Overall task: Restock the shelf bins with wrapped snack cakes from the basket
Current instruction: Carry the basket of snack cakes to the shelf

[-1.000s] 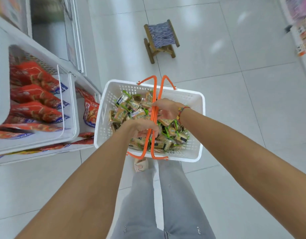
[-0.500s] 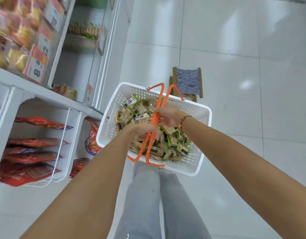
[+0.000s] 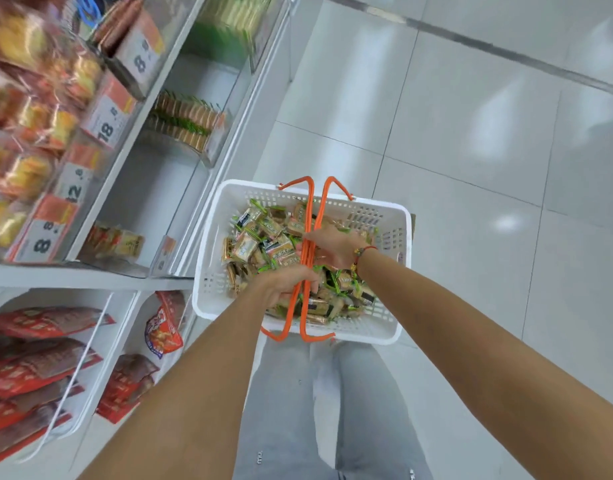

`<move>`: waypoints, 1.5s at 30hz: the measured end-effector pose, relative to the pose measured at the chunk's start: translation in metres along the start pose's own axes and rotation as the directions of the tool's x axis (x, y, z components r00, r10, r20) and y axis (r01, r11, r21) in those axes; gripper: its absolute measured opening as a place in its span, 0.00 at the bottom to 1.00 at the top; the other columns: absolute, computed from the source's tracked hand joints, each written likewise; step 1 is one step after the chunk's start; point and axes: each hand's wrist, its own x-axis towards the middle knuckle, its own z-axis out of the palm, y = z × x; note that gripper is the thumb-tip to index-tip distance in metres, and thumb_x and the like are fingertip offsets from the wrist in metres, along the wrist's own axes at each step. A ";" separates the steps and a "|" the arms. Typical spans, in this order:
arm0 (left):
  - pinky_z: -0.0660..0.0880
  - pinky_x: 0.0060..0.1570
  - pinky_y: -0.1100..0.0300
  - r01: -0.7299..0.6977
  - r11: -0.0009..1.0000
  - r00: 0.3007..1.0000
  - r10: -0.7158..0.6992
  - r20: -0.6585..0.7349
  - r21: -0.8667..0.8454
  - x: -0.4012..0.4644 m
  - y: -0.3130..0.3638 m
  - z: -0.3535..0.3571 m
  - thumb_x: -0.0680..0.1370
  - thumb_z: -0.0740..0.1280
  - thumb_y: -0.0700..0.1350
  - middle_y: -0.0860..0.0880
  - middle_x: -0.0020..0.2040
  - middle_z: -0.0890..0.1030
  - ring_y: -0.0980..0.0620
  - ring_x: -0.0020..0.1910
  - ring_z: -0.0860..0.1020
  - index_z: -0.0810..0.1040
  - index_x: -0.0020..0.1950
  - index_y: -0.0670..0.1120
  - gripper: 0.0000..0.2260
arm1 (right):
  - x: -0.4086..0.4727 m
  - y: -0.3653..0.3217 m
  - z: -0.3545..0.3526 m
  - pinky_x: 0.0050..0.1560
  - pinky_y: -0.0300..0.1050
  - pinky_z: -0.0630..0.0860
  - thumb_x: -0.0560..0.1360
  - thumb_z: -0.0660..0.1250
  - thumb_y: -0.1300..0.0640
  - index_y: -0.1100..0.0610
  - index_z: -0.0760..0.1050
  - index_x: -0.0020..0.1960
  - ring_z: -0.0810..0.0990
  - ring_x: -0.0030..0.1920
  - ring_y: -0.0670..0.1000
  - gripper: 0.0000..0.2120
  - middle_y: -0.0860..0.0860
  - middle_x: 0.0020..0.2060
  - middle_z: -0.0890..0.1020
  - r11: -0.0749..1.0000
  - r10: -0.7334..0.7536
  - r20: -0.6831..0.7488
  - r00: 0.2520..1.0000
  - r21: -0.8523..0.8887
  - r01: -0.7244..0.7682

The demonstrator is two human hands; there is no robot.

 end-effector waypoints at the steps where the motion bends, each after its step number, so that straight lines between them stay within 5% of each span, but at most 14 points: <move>1: 0.73 0.52 0.57 0.005 1.000 1.000 -0.006 -0.009 -0.020 0.005 0.009 -0.001 0.71 0.65 0.37 0.48 0.39 0.72 0.51 0.40 0.71 0.71 0.38 0.45 0.05 | 0.005 -0.010 -0.005 0.56 0.51 0.78 0.82 0.56 0.62 0.60 0.69 0.46 0.77 0.38 0.50 0.07 0.54 0.38 0.77 1.000 0.009 0.004 1.000 -0.011 -0.009; 9: 0.72 0.51 0.60 0.000 0.960 0.989 -0.042 -0.142 -0.279 0.025 0.050 -0.007 0.71 0.66 0.38 0.48 0.44 0.75 0.51 0.44 0.73 0.73 0.36 0.44 0.05 | 0.027 -0.062 -0.022 0.60 0.53 0.77 0.82 0.56 0.62 0.58 0.70 0.41 0.79 0.45 0.52 0.12 0.53 0.38 0.80 0.965 -0.017 0.042 0.999 -0.261 0.027; 13: 0.71 0.45 0.61 -0.062 0.918 0.983 -0.011 -0.182 -0.392 0.028 0.057 -0.003 0.72 0.64 0.36 0.49 0.40 0.75 0.53 0.39 0.73 0.71 0.34 0.44 0.08 | 0.031 -0.077 -0.021 0.56 0.51 0.78 0.81 0.56 0.63 0.59 0.70 0.39 0.77 0.37 0.51 0.13 0.54 0.35 0.78 0.930 -0.050 0.121 0.991 -0.357 0.090; 21: 0.72 0.60 0.55 -0.143 0.817 0.972 0.011 -0.233 -0.559 0.038 0.059 -0.004 0.70 0.65 0.36 0.47 0.42 0.76 0.49 0.45 0.74 0.74 0.40 0.43 0.03 | 0.047 -0.093 -0.003 0.50 0.51 0.76 0.80 0.61 0.59 0.59 0.71 0.37 0.75 0.33 0.51 0.12 0.53 0.32 0.76 0.850 0.003 0.218 0.976 -0.515 0.112; 26: 0.73 0.51 0.58 -0.168 0.678 0.967 -0.029 -0.255 -0.715 0.032 0.045 -0.014 0.72 0.64 0.35 0.48 0.39 0.73 0.51 0.42 0.72 0.74 0.44 0.40 0.02 | 0.057 -0.104 0.007 0.32 0.42 0.71 0.76 0.65 0.62 0.59 0.71 0.35 0.72 0.27 0.49 0.11 0.52 0.26 0.74 0.792 0.008 0.182 0.983 -0.601 0.105; 29: 0.73 0.47 0.60 -0.174 0.572 0.954 -0.103 -0.280 -0.802 0.028 0.018 -0.014 0.72 0.64 0.35 0.48 0.39 0.73 0.52 0.40 0.72 0.71 0.34 0.43 0.08 | 0.073 -0.129 -0.004 0.20 0.36 0.63 0.76 0.62 0.68 0.58 0.67 0.36 0.66 0.18 0.44 0.12 0.49 0.19 0.70 0.762 -0.017 0.171 0.985 -0.636 0.123; 33: 0.72 0.49 0.59 -0.180 0.436 0.946 -0.170 -0.277 -0.882 0.034 0.003 0.000 0.74 0.64 0.37 0.49 0.37 0.74 0.53 0.39 0.73 0.72 0.35 0.44 0.08 | 0.084 -0.146 -0.007 0.20 0.34 0.66 0.77 0.65 0.61 0.57 0.68 0.38 0.69 0.17 0.44 0.10 0.48 0.17 0.71 0.668 -0.009 0.125 0.992 -0.737 0.099; 37: 0.71 0.43 0.60 -0.211 0.275 0.929 -0.241 -0.280 -0.938 0.031 -0.009 -0.005 0.74 0.62 0.36 0.48 0.33 0.72 0.52 0.35 0.71 0.69 0.32 0.45 0.11 | 0.092 -0.171 0.011 0.19 0.33 0.68 0.78 0.65 0.60 0.59 0.70 0.37 0.71 0.25 0.48 0.11 0.52 0.27 0.72 0.582 0.022 0.144 0.989 -0.807 0.105; 45: 0.72 0.41 0.60 -0.227 0.156 0.907 -0.325 -0.267 -0.961 0.048 0.006 -0.022 0.73 0.62 0.36 0.46 0.35 0.73 0.51 0.36 0.72 0.70 0.34 0.42 0.08 | 0.124 -0.206 0.019 0.20 0.32 0.66 0.77 0.65 0.60 0.58 0.69 0.39 0.69 0.27 0.48 0.09 0.52 0.28 0.70 0.467 0.126 0.204 0.971 -0.876 0.123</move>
